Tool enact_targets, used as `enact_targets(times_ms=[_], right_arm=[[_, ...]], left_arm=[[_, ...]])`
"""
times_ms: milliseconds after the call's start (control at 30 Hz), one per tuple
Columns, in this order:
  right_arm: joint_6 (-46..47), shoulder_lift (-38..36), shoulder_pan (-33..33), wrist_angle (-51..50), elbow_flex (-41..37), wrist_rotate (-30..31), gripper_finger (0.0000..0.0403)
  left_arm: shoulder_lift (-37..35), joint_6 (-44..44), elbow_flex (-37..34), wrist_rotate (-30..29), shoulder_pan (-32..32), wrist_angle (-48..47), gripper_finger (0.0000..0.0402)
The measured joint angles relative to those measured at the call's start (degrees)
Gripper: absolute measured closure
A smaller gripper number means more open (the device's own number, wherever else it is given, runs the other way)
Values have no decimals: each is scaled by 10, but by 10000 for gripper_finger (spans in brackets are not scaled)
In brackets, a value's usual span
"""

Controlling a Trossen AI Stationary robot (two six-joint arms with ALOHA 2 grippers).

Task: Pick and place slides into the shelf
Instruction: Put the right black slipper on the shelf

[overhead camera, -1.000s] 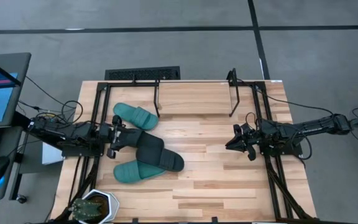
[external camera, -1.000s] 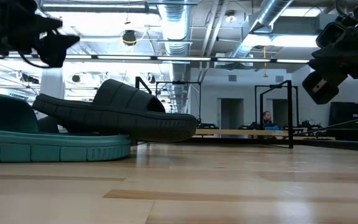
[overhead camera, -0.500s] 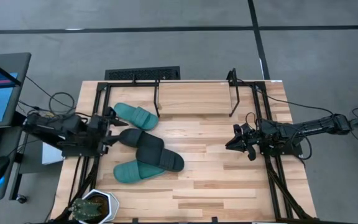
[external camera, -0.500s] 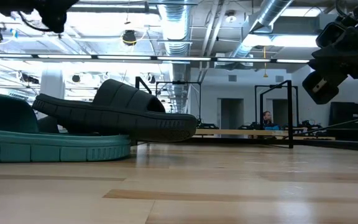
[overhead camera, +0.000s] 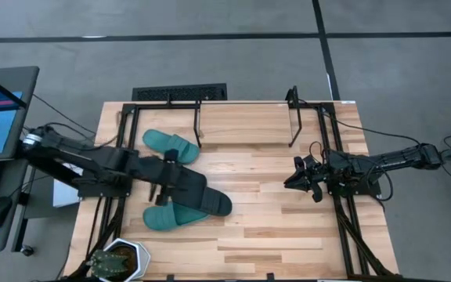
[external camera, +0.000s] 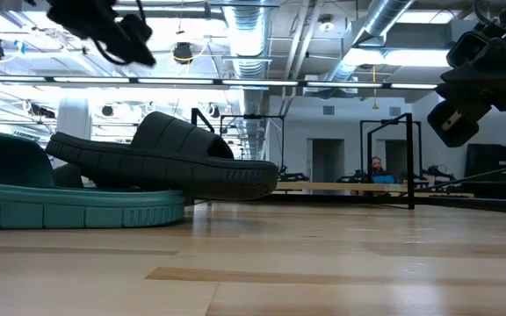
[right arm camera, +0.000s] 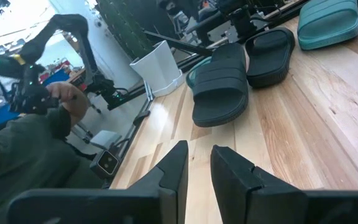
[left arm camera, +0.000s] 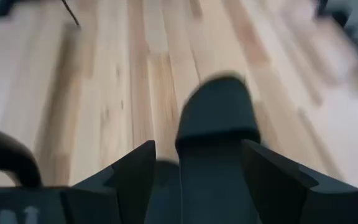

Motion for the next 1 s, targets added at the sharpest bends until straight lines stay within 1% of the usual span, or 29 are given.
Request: enact_targets(times_ms=[100,200,333,433,533,633,867,933,1000], right_arm=[[0,0,0,-1,0,0,344],[0,0,0,-1,0,0,344],[0,0,0,-2,0,0,344],[0,0,0,-4,0,0,344],[0,0,0,-4,0,0,344],[0,0,0,-4,0,0,344],[0,0,0,-14,0,0,344],[0,0,0,-17,0,0,344],[0,0,0,-18,0,0,344]], left_arm=[[53,1,27,5,0,-10,180],[91,0,41,26,0,-11,180],[123,-1,47,35,-1,-12,180],[140,27,47,33,-5,-13,180],[150,86,47,14,-15,-18,180],[152,146,42,-24,-30,-25,180],[152,240,41,-135,-67,-19,180],[155,263,41,-158,-75,-8,180],[160,282,41,-167,-81,7,180]])
